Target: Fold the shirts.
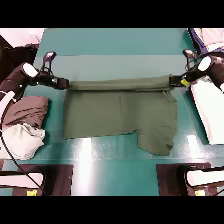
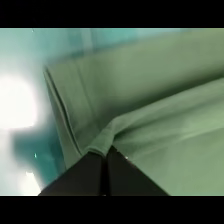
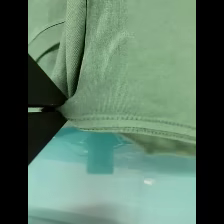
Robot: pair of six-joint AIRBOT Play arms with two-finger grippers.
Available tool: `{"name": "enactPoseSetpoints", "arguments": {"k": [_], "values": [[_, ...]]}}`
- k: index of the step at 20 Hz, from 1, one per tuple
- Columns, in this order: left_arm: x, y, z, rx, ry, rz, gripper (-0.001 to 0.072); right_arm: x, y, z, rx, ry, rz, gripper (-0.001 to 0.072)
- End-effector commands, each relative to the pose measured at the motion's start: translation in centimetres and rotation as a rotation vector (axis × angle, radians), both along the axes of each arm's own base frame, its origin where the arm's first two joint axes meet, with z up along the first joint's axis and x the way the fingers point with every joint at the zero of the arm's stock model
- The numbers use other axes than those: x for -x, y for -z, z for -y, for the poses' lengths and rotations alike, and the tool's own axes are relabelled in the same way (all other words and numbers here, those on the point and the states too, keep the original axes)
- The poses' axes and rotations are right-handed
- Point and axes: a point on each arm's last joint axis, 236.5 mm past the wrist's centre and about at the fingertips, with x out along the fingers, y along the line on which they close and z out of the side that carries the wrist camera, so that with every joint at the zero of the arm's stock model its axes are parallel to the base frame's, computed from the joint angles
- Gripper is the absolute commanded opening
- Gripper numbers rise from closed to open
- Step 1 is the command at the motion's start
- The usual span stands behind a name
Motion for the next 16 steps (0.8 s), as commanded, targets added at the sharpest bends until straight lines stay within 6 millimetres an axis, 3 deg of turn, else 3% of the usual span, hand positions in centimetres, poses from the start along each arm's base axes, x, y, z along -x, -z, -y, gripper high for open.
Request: {"name": "enactPoseSetpoints", "arguments": {"k": [1, 3, 5, 6, 7, 8, 10, 11, 12, 13, 14, 15, 16], "values": [[1.3, 1.6, 0.0, -0.001, 0.006, -0.045, 0.0021, 1.7, 1.5, -0.8, -0.023, 0.007, -0.048, 0.0024], [1.8, 1.7, 0.2, 0.013, -0.008, -0.075, 0.0024, 1.9, 1.4, -2.8, -0.115, 0.024, -0.058, 0.0025], [2.5, 2.0, 0.4, 0.020, -0.005, -0.108, 0.0055, 2.3, 1.4, -3.3, -0.136, 0.025, -0.078, 0.0028], [2.9, 2.1, 0.4, 0.021, 0.002, -0.125, 0.0055, 2.9, 1.6, -3.4, -0.139, 0.021, -0.105, 0.0088], [3.4, 2.2, 0.6, 0.023, 0.010, -0.144, 0.0055, 3.6, 1.7, -3.2, -0.140, 0.020, -0.134, 0.0279], [3.9, 2.3, 0.7, 0.025, 0.020, -0.165, 0.0056, 4.4, 1.8, -3.0, -0.145, 0.023, -0.167, 0.0347], [4.9, 2.5, 0.9, 0.029, 0.037, -0.207, 0.0057, 5.4, 1.4, -2.7, -0.150, 0.029, -0.196, 0.0347], [5.1, 2.6, 0.8, 0.026, 0.041, -0.214, 0.0309, 5.4, 0.7, -2.3, -0.150, 0.037, -0.183, 0.0347], [5.1, 2.6, 0.9, 0.031, 0.031, -0.219, 0.0702, 5.4, -0.2, -2.0, -0.149, 0.041, -0.161, 0.0347], [5.1, 2.6, 0.8, 0.031, 0.021, -0.222, 0.0676, 5.3, -1.1, -2.0, -0.145, 0.039, -0.138, 0.0346], [5.1, 2.6, 0.4, 0.012, 0.021, -0.224, 0.0545, 5.4, -2.1, -1.8, -0.142, 0.040, -0.117, 0.0346], [5.2, 2.5, -0.3, -0.015, 0.005, -0.237, 0.0486, 5.5, -3.1, -1.7, -0.141, 0.043, -0.096, 0.0346], [5.6, 2.4, -1.3, -0.052, -0.017, -0.265, 0.0486, 5.9, -4.0, -1.5, -0.142, 0.046, -0.087, 0.0346]]}}
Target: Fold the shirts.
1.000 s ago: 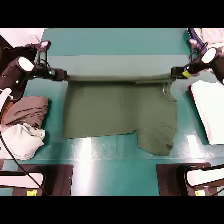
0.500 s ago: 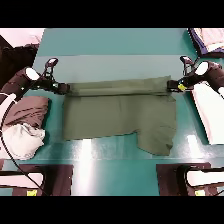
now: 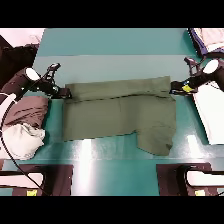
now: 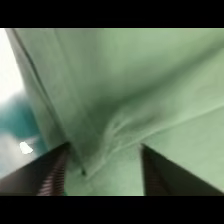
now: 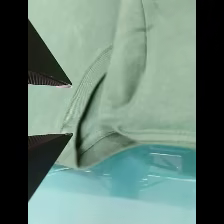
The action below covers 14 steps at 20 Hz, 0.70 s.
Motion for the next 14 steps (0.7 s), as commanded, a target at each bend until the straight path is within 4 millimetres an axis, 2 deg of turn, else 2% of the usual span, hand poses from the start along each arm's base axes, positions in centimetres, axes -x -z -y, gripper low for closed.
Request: {"name": "enactPoseSetpoints", "arguments": {"k": [1, 4, 5, 8, 11, 14], "values": [[1.7, -0.2, -2.5, -0.096, -0.028, -0.097, 0.0486, 1.6, -3.0, 0.4, -0.002, 0.005, 0.018, 0.0346], [6.0, -0.4, -3.5, -0.084, -0.023, -0.226, 0.0486, 5.3, -4.4, 0.1, 0.006, -0.076, -0.021, 0.0338], [7.6, -0.4, -3.6, -0.081, -0.031, -0.244, 0.0485, 6.7, -4.3, -0.1, 0.004, -0.091, -0.036, 0.0339], [13.0, -0.3, -2.2, -0.025, -0.054, -0.258, 0.0485, 10.2, -3.2, -0.9, -0.009, -0.099, -0.061, 0.0338], [18.1, 0.8, -1.5, -0.001, -0.064, -0.310, 0.0485, 11.5, -2.6, -1.5, -0.024, -0.100, -0.030, 0.0316], [21.2, 2.5, -0.3, 0.047, -0.095, -0.379, 0.0486, 11.7, -2.9, -2.5, -0.062, -0.102, 0.001, 0.0314]]}}
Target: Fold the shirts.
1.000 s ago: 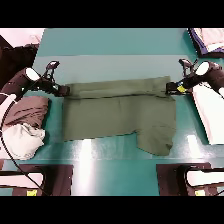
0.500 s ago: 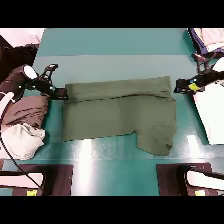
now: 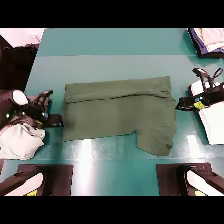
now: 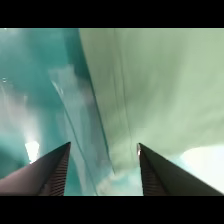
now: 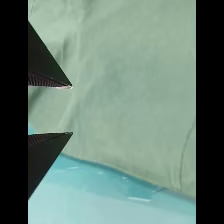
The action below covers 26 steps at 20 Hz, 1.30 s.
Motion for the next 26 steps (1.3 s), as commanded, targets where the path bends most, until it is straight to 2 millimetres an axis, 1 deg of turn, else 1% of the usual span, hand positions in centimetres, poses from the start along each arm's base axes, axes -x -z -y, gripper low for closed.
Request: {"name": "enactPoseSetpoints", "arguments": {"k": [1, 3, 6, 8, 9, 10, 11, 12, 14, 15, 16, 17, 19, 21, 23, 25, 26], "values": [[3.8, 1.6, 2.0, 0.081, -0.054, -0.068, 0.0485, 0.6, -0.2, -0.8, -0.028, -0.005, 0.031, 0.0314], [3.8, 2.2, 3.5, 0.151, -0.057, -0.049, 0.0486, 0.6, -0.6, -0.8, -0.026, -0.004, 0.044, 0.0315], [4.0, 3.1, 3.5, 0.150, -0.074, -0.039, 0.0485, 0.9, -1.3, -0.8, -0.022, -0.007, 0.065, 0.0314], [3.8, 2.9, 3.9, 0.167, -0.084, -0.038, 0.0484, 1.0, -2.1, -0.8, -0.017, -0.007, 0.092, 0.0314], [3.9, 2.8, 4.1, 0.179, -0.089, -0.041, 0.0462, 1.2, -2.4, -0.9, -0.016, -0.009, 0.094, 0.0314], [3.9, 2.7, 4.3, 0.185, -0.087, -0.044, 0.0249, 1.8, -2.4, -0.8, -0.010, -0.015, 0.076, 0.0314], [4.0, 2.6, 4.4, 0.194, -0.072, -0.044, 0.0017, 2.8, -2.0, -0.6, -0.001, -0.026, 0.034, 0.0314], [3.9, 2.4, 4.5, 0.197, -0.062, -0.035, 0.0020, 3.9, -1.4, -0.5, 0.005, -0.037, -0.021, 0.0315], [3.0, 1.6, 4.5, 0.198, -0.050, -0.012, 0.0020, 6.3, 0.6, -0.4, 0.008, -0.048, -0.130, 0.0318], [2.3, 0.9, 4.5, 0.199, -0.044, 0.007, 0.0020, 7.6, 2.1, -0.5, 0.003, -0.046, -0.181, 0.0359], [1.7, 0.3, 4.5, 0.201, -0.039, 0.023, 0.0020, 8.8, 3.5, -0.6, -0.006, -0.035, -0.227, 0.0468], [1.2, -0.3, 4.5, 0.202, -0.034, 0.037, 0.0020, 10.1, 5.2, -0.7, -0.019, -0.008, -0.275, 0.0490], [0.6, -0.9, 4.5, 0.203, -0.030, 0.055, 0.0020, 11.7, 7.7, -0.3, -0.047, 0.098, -0.332, 0.0489], [0.5, -0.9, 4.5, 0.202, -0.030, 0.057, 0.0021, 12.5, 9.0, -0.7, -0.147, 0.212, -0.358, 0.0483], [0.5, -0.9, 4.5, 0.203, -0.031, 0.058, 0.0020, 12.3, 9.8, -1.4, -0.260, 0.314, -0.347, 0.0445], [0.4, -1.0, 4.5, 0.206, -0.033, 0.059, 0.0021, 11.8, 10.2, -2.2, -0.336, 0.364, -0.318, 0.0444], [0.4, -1.0, 4.6, 0.206, -0.033, 0.059, 0.0020, 11.7, 10.5, -2.3, -0.346, 0.376, -0.315, 0.0431]]}}
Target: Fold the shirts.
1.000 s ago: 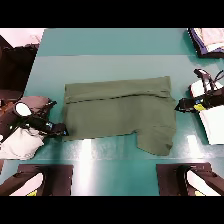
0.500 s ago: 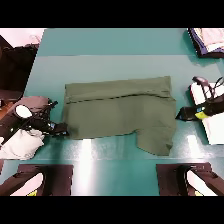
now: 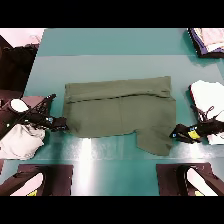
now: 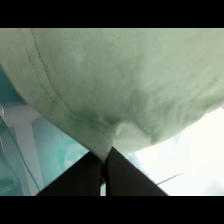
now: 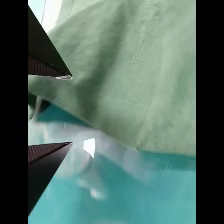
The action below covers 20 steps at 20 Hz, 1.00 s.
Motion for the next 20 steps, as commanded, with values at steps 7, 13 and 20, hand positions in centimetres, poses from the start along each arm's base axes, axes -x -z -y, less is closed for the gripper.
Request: {"name": "enactPoseSetpoints", "arguments": {"k": [7, 13, 20], "values": [[-0.1, -0.2, 0.1, 0.006, 0.001, 0.003, 0.0020, -2.2, 0.9, 0.0, -0.039, 0.105, 0.102, 0.0023], [-0.2, -3.3, -0.8, -0.042, 0.076, 0.072, 0.0019, -1.4, -6.2, 3.6, 0.143, -0.068, 0.163, 0.0022], [3.2, -8.9, 0.6, 0.014, 0.058, 0.106, 0.0020, 0.0, -13.8, 4.2, 0.304, -0.098, 0.376, 0.0022]]}}
